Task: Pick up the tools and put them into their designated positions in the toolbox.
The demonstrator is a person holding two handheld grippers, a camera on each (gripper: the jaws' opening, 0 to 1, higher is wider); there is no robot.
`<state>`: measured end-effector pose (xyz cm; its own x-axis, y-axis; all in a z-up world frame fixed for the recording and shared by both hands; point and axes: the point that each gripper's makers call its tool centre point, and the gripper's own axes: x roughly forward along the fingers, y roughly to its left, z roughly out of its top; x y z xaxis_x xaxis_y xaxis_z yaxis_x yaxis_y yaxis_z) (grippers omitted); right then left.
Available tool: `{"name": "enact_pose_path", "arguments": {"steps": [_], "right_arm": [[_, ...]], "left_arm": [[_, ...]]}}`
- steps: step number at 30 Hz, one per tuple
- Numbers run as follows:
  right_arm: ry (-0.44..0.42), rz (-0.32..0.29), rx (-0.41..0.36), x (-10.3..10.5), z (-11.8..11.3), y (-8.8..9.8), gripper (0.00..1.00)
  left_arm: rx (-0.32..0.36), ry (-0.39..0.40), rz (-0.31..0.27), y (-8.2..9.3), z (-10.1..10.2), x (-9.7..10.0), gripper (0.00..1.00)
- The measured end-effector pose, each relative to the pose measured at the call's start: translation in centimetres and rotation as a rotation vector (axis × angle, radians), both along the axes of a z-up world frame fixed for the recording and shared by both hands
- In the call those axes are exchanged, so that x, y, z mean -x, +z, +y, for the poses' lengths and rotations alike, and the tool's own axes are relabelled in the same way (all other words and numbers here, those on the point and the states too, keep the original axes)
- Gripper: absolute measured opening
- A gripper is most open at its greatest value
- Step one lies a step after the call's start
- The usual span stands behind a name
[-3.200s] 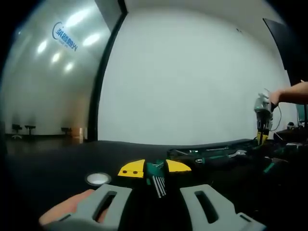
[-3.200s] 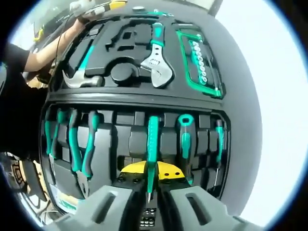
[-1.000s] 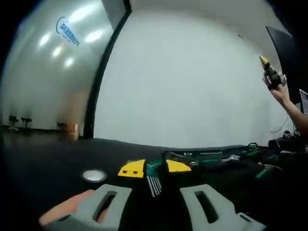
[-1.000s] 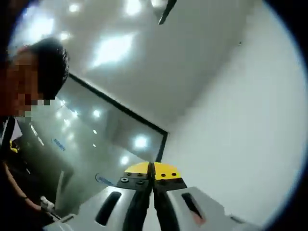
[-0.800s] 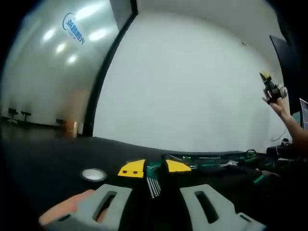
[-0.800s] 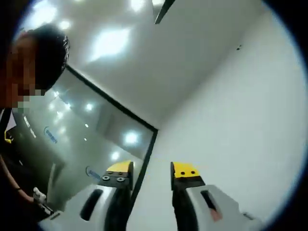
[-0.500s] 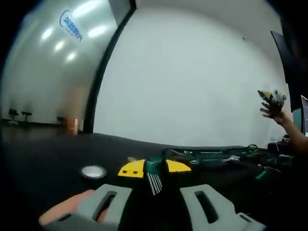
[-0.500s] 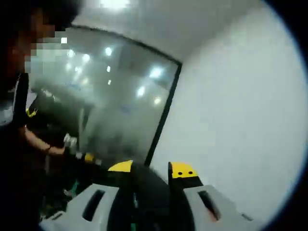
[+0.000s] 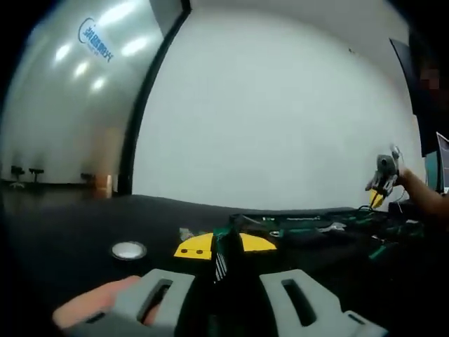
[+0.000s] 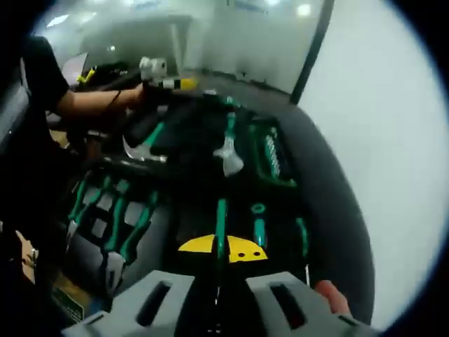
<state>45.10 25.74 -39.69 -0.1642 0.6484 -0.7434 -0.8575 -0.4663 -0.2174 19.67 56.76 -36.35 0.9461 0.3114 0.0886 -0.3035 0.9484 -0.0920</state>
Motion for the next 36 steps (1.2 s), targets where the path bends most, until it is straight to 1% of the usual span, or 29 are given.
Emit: {"name": "enact_pose_path", "arguments": {"steps": [1,2,4,5,6,7,8,9,10,11,12,13,14,15,16,17,19,20,21,22,25,26,27,28,30,31,33,34,36], "right_arm": [[-0.014,-0.015,0.036,-0.2,-0.2,-0.8,0.04],[-0.001,0.01,0.033,0.5,0.1,-1.2,0.06],[0.018,-0.036,0.083,0.6,-0.5,-2.0,0.11],[0.006,-0.084,0.108,0.3,-0.6,-2.7,0.11],[-0.019,-0.11,0.078,0.0,-0.2,-2.3,0.06],[0.072,-0.203,0.086,-0.2,0.0,-1.7,0.06],[0.072,-0.199,0.078,0.2,-0.1,-1.4,0.06],[0.093,-0.234,0.056,0.2,0.1,-1.1,0.05],[0.124,-0.303,0.038,-0.2,0.4,-0.7,0.05],[0.153,-0.335,0.047,0.0,0.1,-0.6,0.05],[0.156,-0.348,0.052,-0.6,0.5,-0.5,0.05],[0.14,-0.337,0.057,-0.6,0.5,-0.4,0.05],[0.13,-0.342,0.061,-0.8,0.6,-0.4,0.05],[0.158,-0.384,0.046,-0.9,0.8,0.0,0.05],[0.189,-0.452,0.004,-1.0,1.0,0.9,0.04],[0.186,-0.46,-0.008,-0.9,0.9,1.4,0.04],[0.191,-0.456,-0.05,-0.3,0.7,2.9,0.04],[0.214,-0.476,-0.077,-0.1,0.6,3.7,0.04],[0.249,-0.518,-0.106,0.4,0.4,4.7,0.04],[0.27,-0.541,-0.122,0.7,0.2,5.3,0.05],[0.329,-0.573,-0.189,2.2,-0.1,7.1,0.05],[0.343,-0.579,-0.196,2.6,-0.2,7.2,0.05],[0.359,-0.587,-0.208,3.0,-0.3,7.6,0.05],[0.369,-0.594,-0.215,3.3,-0.3,7.7,0.05],[0.39,-0.612,-0.233,3.6,-0.3,8.1,0.05],[0.399,-0.619,-0.235,3.7,-0.3,8.1,0.05],[0.412,-0.627,-0.237,3.9,-0.4,8.1,0.05],[0.418,-0.631,-0.24,3.9,-0.4,8.1,0.05],[0.453,-0.649,-0.258,4.3,-0.4,8.3,0.05]], "left_arm": [[-0.009,0.004,0.004,0.0,-0.1,0.0,0.11],[-0.014,0.003,0.005,0.1,-0.1,0.0,0.12],[-0.023,-0.011,0.004,0.7,-0.5,-0.2,0.12],[-0.026,-0.015,0.003,1.0,-0.7,-0.4,0.12],[-0.06,-0.038,0.019,1.5,-1.6,-0.9,0.12],[-0.082,-0.055,0.032,2.0,-2.4,-1.3,0.12],[-0.142,-0.08,0.068,2.9,-4.0,-2.3,0.12],[-0.187,-0.113,0.092,3.5,-5.4,-3.2,0.12],[-0.224,-0.145,0.108,4.3,-6.8,-4.3,0.12],[-0.254,-0.173,0.152,5.0,-8.7,-5.9,0.12],[-0.266,-0.216,0.182,5.4,-10.3,-7.0,0.12],[-0.274,-0.278,0.183,6.4,-12.6,-9.0,0.12],[-0.286,-0.314,0.211,6.6,-14.1,-10.0,0.12],[-0.295,-0.4,0.226,7.1,-16.6,-11.7,0.12],[-0.295,-0.458,0.228,7.4,-18.3,-12.8,0.12],[-0.282,-0.524,0.238,7.4,-20.1,-13.7,0.12],[-0.247,-0.7,0.291,6.7,-23.8,-15.6,0.18],[-0.255,-0.739,0.328,6.2,-24.3,-16.3,0.22],[-0.278,-0.785,0.38,5.5,-25.0,-17.3,0.27],[-0.262,-0.812,0.401,5.2,-25.3,-17.9,0.28],[-0.127,-0.919,0.458,4.4,-26.2,-19.2,0.27],[-0.109,-0.962,0.496,3.8,-26.5,-19.3,0.27],[-0.098,-0.982,0.507,3.6,-26.6,-19.3,0.26],[-0.073,-1.002,0.497,3.7,-26.9,-19.6,0.25],[-0.025,-1.052,0.52,3.3,-27.4,-19.4,0.26],[-0.019,-1.066,0.527,3.0,-27.4,-19.4,0.26],[0.024,-1.121,0.526,2.9,-28.0,-19.1,0.25],[0.085,-1.164,0.508,3.3,-28.6,-18.7,0.26],[0.167,-1.214,0.476,3.8,-29.4,-18.4,0.26]]}}
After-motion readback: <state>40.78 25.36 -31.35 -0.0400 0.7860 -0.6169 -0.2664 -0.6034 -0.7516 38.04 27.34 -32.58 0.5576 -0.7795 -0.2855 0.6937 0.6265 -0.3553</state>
